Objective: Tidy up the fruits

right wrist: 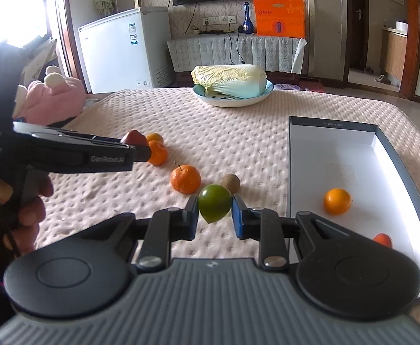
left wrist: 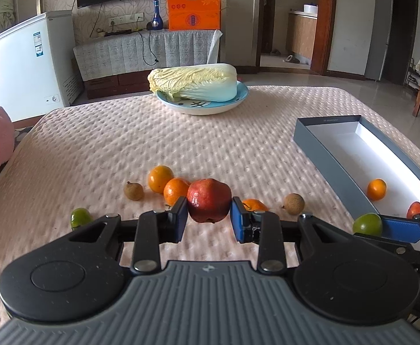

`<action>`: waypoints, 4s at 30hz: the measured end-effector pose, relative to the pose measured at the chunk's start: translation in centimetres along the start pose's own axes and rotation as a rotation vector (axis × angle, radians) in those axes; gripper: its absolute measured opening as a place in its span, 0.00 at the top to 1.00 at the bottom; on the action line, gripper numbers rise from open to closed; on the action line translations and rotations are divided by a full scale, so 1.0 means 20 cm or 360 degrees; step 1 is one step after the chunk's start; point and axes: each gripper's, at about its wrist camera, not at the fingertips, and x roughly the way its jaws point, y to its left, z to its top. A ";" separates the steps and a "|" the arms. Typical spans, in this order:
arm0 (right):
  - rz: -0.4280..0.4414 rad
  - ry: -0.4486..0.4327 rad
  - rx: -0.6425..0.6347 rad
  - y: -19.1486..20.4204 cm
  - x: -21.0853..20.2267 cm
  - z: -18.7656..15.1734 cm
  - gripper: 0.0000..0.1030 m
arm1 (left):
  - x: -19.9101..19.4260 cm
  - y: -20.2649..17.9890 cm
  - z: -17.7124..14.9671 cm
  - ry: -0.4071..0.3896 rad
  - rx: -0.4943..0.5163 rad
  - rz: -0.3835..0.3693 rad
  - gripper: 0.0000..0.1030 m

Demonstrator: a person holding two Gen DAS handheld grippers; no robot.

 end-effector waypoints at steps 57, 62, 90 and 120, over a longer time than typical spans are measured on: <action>-0.0078 -0.0065 0.0098 -0.29 -0.19 -0.05 0.73 | 0.06 -0.44 0.04 -0.0026 0.0096 -0.0198 0.64; -0.0107 -0.0063 0.0111 -0.31 -0.19 -0.06 0.73 | 0.05 -0.47 0.06 -0.0049 0.0097 -0.0220 0.64; -0.0322 0.0046 0.0245 -0.49 -0.19 -0.10 0.73 | 0.09 -0.68 0.07 -0.0055 0.0125 -0.0343 0.64; -0.0313 0.0163 0.0245 -0.50 -0.13 -0.16 0.73 | 0.17 -0.96 0.06 -0.0071 0.0148 -0.0477 0.62</action>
